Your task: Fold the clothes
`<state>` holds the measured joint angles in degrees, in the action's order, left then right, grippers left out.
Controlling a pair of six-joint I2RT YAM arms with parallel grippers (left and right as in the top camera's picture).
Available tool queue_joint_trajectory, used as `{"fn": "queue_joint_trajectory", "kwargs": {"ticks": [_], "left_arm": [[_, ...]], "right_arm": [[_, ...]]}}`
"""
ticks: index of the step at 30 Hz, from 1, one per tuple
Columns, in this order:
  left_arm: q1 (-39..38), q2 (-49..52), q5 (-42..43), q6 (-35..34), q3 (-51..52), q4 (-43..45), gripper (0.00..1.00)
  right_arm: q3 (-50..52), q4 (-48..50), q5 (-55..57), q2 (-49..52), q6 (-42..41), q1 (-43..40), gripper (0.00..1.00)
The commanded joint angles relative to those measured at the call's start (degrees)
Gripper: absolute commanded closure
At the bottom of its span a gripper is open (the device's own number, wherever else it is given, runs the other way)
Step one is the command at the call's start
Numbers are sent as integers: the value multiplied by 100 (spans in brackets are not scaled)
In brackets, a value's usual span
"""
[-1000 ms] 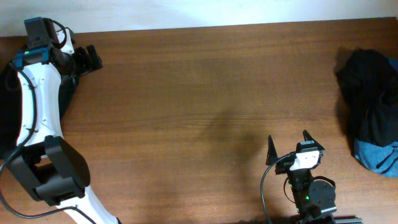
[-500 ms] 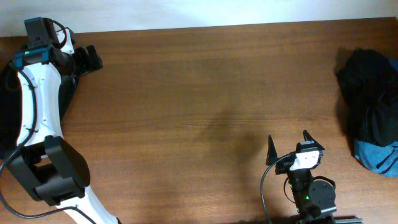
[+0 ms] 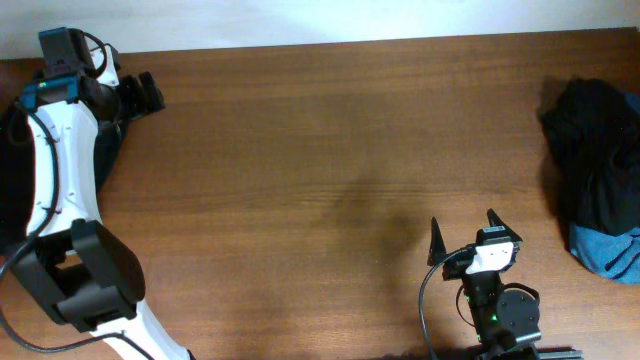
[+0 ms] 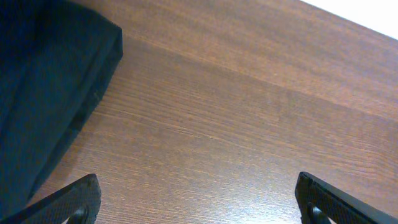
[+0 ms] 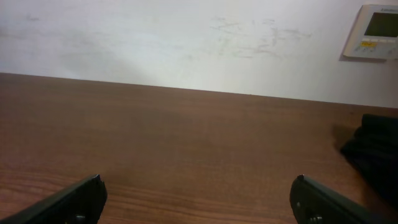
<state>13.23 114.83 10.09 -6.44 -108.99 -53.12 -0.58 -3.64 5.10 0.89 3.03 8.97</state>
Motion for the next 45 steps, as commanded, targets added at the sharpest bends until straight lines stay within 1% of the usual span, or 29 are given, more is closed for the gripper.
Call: {"fn": "queue_joint_trajectory", "kwargs": {"ticks": [1, 8, 14, 18, 21, 23, 27, 33, 35, 40, 45], "left_arm": [[4, -693, -2, 55, -44, 9, 1], [4, -2039, -31, 57, -44, 9, 1], [4, -3147, -848, 57, -44, -138, 1], [2, -3746, -844, 55, 28, -232, 0], [2, -4334, -844, 55, 339, -229, 1], [2, -4765, -844, 57, 708, -219, 1], [2, -5722, -907, 55, 1759, -107, 1], [4, -7213, -903, 52, 3775, -31, 1], [2, -7646, -901, 52, 4538, 116, 1], [0, -8365, -758, 48, 6144, 931, 1], [-144, -8856, -437, 48, 7582, 2374, 1]], "right_arm": [[26, -48, 55, -68, -9, -46, 1], [26, -48, 52, -68, -9, -46, 1], [26, -48, 52, -68, -9, -46, 1], [26, -48, 55, -68, -9, -46, 1], [26, -48, 52, -68, -9, -46, 1], [26, -48, 52, -68, -9, -46, 1], [26, -48, 52, -68, -9, -46, 1], [26, -48, 55, -68, -9, -46, 1], [26, -48, 52, -68, -9, -46, 1], [26, -48, 55, -68, -9, -46, 1], [26, -48, 52, -68, -9, -46, 1]]}}
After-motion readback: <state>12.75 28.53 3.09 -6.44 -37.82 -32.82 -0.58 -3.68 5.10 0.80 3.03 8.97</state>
